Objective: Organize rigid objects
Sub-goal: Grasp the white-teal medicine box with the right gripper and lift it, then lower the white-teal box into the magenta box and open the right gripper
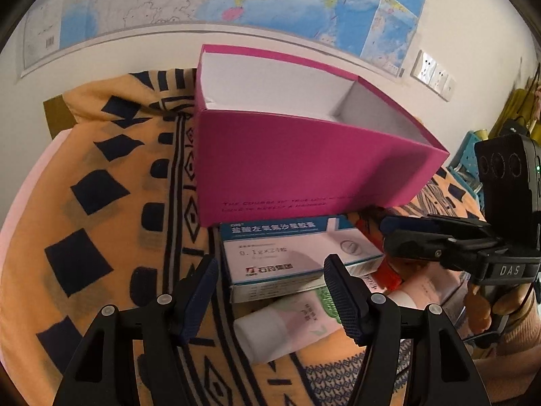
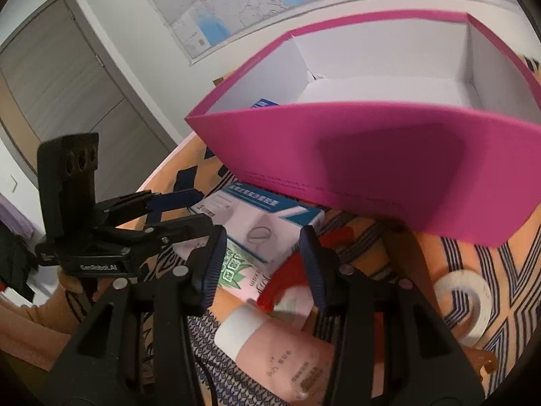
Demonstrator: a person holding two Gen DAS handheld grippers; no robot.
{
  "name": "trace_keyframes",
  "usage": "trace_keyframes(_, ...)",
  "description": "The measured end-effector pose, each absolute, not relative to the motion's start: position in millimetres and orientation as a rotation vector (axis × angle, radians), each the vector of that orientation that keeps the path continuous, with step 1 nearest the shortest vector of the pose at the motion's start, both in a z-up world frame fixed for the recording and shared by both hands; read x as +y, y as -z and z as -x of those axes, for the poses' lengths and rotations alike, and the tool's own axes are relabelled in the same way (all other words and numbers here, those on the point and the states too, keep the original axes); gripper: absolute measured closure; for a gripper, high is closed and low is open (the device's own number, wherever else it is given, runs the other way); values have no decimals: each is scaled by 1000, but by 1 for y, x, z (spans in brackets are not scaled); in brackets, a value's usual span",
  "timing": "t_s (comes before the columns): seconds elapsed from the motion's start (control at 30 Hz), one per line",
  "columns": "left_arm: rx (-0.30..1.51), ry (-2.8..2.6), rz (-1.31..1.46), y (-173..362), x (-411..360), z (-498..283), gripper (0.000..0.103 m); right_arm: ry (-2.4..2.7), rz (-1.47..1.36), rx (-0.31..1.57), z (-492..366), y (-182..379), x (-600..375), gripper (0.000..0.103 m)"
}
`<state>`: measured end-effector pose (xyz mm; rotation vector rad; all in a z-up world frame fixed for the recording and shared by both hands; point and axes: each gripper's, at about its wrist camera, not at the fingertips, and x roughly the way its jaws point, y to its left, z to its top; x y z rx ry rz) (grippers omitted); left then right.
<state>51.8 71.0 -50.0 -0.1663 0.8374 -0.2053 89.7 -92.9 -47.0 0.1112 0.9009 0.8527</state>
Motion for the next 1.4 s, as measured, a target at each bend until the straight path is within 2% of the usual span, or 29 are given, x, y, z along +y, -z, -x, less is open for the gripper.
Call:
trace_keyframes(0.33,879,248,181,54,70,-63,36,-831,-83,965,-99,59,-74,55)
trace_keyframes(0.4,884,246,180,54,70,-63,36,-836,-77,970,-100,59,-71,51)
trace_keyframes(0.73,863,241,221,45,72,-53,34,-841,-66,927,-93,51,-66,49)
trace_keyframes(1.17,695,257,179,-21,57,-12,34,-894,-77,783,-55,4,-90,49)
trace_keyframes(1.4,629,246,117,-49,49,-26,34,-896,-79,693,-54,-30,-95,49)
